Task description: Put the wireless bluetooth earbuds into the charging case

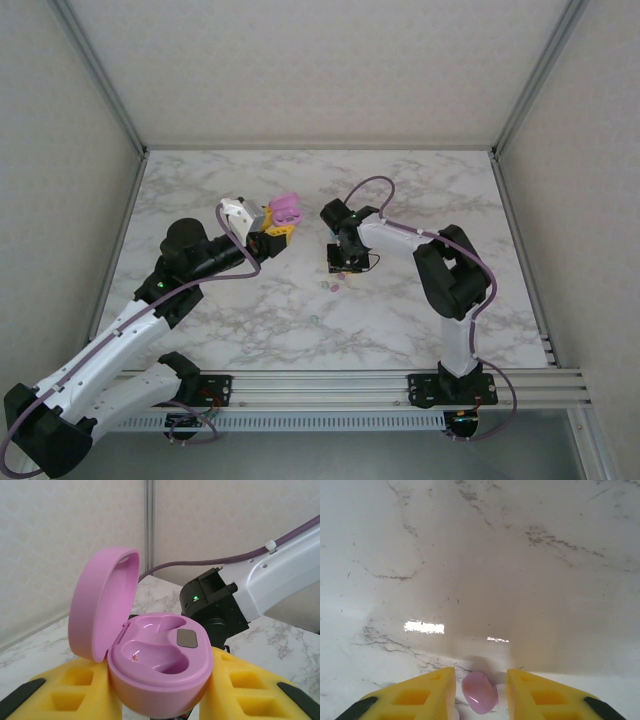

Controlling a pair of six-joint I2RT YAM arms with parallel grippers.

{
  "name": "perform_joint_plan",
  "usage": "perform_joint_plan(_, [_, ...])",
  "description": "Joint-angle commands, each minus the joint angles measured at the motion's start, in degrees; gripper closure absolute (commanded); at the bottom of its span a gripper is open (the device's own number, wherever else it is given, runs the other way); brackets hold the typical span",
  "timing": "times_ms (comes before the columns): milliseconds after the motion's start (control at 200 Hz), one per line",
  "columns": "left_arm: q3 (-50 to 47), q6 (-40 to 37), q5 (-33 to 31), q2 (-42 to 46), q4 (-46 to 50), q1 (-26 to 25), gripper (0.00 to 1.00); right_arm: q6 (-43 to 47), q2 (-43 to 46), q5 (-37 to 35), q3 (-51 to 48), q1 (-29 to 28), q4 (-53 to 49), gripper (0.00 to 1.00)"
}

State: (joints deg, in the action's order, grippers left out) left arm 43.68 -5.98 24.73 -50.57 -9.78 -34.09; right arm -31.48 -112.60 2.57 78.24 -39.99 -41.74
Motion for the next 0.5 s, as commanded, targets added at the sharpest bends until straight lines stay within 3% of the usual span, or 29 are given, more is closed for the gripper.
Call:
perform_joint_plan(0, [-0.34,-0.23,-0.39,0.29,-0.06,-0.54,0.76,4.80,-2.10,-0.85,2.36,-0.79,-3.51,0.67])
perform_joint_plan(496, [-0.05,-0.17,-0.74,0.59,0.55,-0.54,0.76,12.54,-6.23,-1.71,7.31,-1.06,-9.60,0.71])
